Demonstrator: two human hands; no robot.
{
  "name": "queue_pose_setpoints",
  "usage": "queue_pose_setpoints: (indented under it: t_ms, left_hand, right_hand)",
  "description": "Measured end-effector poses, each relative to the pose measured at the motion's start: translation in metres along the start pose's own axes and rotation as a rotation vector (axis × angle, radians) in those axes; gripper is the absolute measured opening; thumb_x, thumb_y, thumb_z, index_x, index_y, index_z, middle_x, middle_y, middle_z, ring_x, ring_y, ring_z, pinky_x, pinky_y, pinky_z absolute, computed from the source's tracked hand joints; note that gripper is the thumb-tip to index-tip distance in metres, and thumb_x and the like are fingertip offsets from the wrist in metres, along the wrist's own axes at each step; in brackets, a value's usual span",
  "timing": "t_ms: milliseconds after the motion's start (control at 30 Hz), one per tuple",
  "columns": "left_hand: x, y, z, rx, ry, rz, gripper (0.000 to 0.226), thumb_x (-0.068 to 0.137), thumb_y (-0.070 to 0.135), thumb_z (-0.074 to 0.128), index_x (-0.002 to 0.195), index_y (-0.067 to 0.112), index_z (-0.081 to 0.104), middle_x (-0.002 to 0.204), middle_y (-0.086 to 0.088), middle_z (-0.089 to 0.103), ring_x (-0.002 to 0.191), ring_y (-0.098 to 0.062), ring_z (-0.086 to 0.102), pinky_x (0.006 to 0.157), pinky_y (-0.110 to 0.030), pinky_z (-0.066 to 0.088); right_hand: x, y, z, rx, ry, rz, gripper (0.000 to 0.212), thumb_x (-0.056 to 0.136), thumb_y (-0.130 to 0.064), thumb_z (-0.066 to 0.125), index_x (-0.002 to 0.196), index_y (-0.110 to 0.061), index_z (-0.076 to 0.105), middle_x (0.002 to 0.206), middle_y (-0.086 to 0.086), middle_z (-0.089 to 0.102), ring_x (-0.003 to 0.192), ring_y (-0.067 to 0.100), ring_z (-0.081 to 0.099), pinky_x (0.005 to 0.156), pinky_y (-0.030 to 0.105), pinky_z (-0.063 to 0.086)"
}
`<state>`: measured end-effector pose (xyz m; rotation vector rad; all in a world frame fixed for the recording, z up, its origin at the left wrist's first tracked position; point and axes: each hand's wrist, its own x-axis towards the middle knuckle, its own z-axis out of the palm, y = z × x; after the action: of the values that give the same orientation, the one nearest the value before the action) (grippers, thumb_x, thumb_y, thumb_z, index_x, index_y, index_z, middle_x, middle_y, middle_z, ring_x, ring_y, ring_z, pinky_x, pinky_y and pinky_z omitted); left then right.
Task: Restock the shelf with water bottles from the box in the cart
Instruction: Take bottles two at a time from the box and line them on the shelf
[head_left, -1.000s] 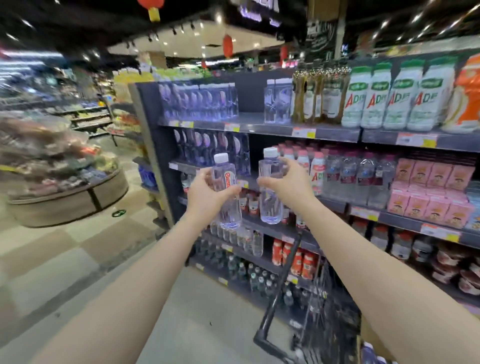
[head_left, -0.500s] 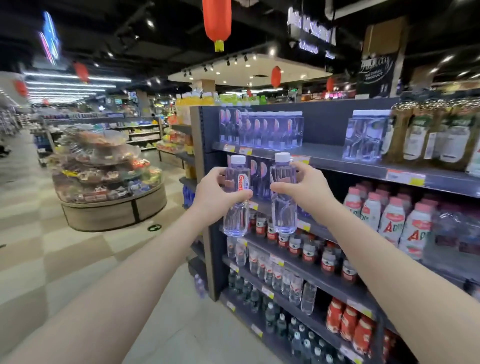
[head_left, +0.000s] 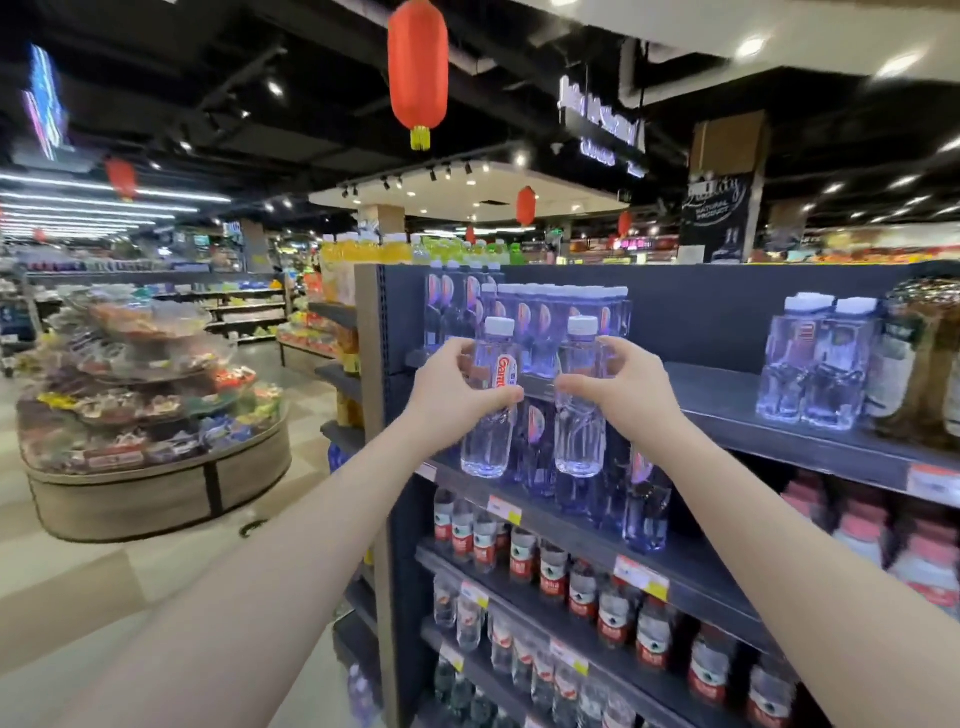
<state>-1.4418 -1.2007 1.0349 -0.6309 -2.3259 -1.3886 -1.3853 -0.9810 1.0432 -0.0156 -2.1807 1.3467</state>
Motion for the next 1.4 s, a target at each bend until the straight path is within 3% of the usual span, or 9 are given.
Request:
queue_pose_setpoints:
  t_ms: [133, 367, 433, 500, 767, 967, 1200, 1300, 1400]
  left_hand:
    - [0.058, -0.027, 0.013, -0.046, -0.021, 0.051, 0.093, 0.071, 0.053, 0.09, 0.147, 0.02, 0.047, 0.124, 0.009, 0.056, 0.111, -0.01, 0.058, 0.092, -0.028, 0.045]
    - [0.158, -0.083, 0.05, -0.134, -0.175, 0.163, 0.083, 0.075, 0.049, 0.089, 0.142, 0.02, 0.05, 0.121, 0.01, 0.056, 0.102, -0.005, 0.058, 0.079, -0.016, 0.044]
    - [0.181, -0.092, 0.058, -0.212, -0.23, 0.164, 0.081, 0.074, 0.049, 0.09, 0.14, 0.022, 0.052, 0.118, 0.012, 0.058, 0.103, 0.001, 0.057, 0.071, -0.014, 0.046]
    - [0.202, -0.099, 0.065, -0.26, -0.278, 0.175, 0.077, 0.072, 0.052, 0.09, 0.135, 0.026, 0.054, 0.116, 0.014, 0.059, 0.108, -0.006, 0.06, 0.079, -0.024, 0.049]
    - [0.263, -0.107, 0.088, -0.345, -0.378, 0.248, 0.06, 0.073, 0.048, 0.091, 0.12, 0.032, 0.057, 0.11, 0.013, 0.061, 0.102, -0.006, 0.061, 0.088, -0.034, 0.051]
    - [0.283, -0.118, 0.108, -0.34, -0.418, 0.248, 0.083, 0.069, 0.055, 0.091, 0.137, 0.025, 0.054, 0.116, 0.014, 0.061, 0.109, -0.007, 0.06, 0.092, -0.033, 0.048]
    - [0.296, -0.124, 0.119, -0.374, -0.467, 0.261, 0.087, 0.068, 0.051, 0.092, 0.141, 0.026, 0.052, 0.119, 0.018, 0.059, 0.111, 0.003, 0.056, 0.09, -0.027, 0.044]
    - [0.298, -0.123, 0.123, -0.389, -0.473, 0.262, 0.088, 0.067, 0.049, 0.094, 0.142, 0.024, 0.053, 0.119, 0.016, 0.061, 0.112, 0.001, 0.057, 0.093, -0.028, 0.045]
    - [0.301, -0.124, 0.128, -0.399, -0.48, 0.263, 0.088, 0.066, 0.048, 0.094, 0.14, 0.024, 0.054, 0.118, 0.013, 0.062, 0.113, -0.006, 0.06, 0.092, -0.026, 0.047]
  right_hand:
    - [0.046, 0.011, 0.02, -0.028, 0.057, -0.005, 0.094, 0.072, -0.041, 0.091, 0.152, -0.018, 0.046, 0.112, -0.002, 0.074, 0.113, 0.016, 0.063, 0.102, 0.042, 0.051]
    - [0.113, 0.038, 0.04, -0.128, 0.205, 0.032, 0.094, 0.051, -0.06, 0.089, 0.135, -0.027, 0.062, 0.107, -0.007, 0.077, 0.106, 0.016, 0.071, 0.093, 0.046, 0.059]
    - [0.129, 0.04, 0.042, -0.156, 0.256, 0.037, 0.078, 0.055, -0.053, 0.091, 0.125, -0.027, 0.067, 0.101, -0.008, 0.078, 0.098, 0.014, 0.074, 0.09, 0.044, 0.06]
    - [0.144, 0.04, 0.041, -0.175, 0.319, 0.03, 0.06, 0.063, -0.042, 0.094, 0.116, -0.028, 0.069, 0.098, -0.008, 0.078, 0.095, 0.013, 0.074, 0.086, 0.038, 0.061]
    - [0.202, 0.05, 0.018, -0.183, 0.498, 0.062, 0.039, 0.076, -0.027, 0.09, 0.108, -0.019, 0.069, 0.095, -0.007, 0.078, 0.092, 0.017, 0.077, 0.083, 0.034, 0.061]
    - [0.244, 0.085, 0.008, -0.184, 0.519, 0.137, 0.051, 0.07, -0.025, 0.092, 0.113, -0.014, 0.065, 0.1, -0.001, 0.077, 0.086, 0.015, 0.077, 0.084, 0.042, 0.062]
    - [0.272, 0.13, 0.011, -0.215, 0.464, 0.213, 0.05, 0.076, -0.017, 0.09, 0.118, -0.018, 0.063, 0.102, 0.003, 0.074, 0.081, 0.008, 0.073, 0.059, 0.016, 0.055]
    - [0.281, 0.141, 0.006, -0.264, 0.425, 0.239, 0.061, 0.067, -0.037, 0.091, 0.12, -0.025, 0.063, 0.108, -0.002, 0.073, 0.093, 0.015, 0.073, 0.077, 0.032, 0.061]
    - [0.284, 0.143, -0.005, -0.347, 0.361, 0.304, 0.072, 0.07, -0.033, 0.092, 0.132, -0.029, 0.055, 0.116, -0.005, 0.065, 0.099, 0.017, 0.066, 0.071, 0.029, 0.055]
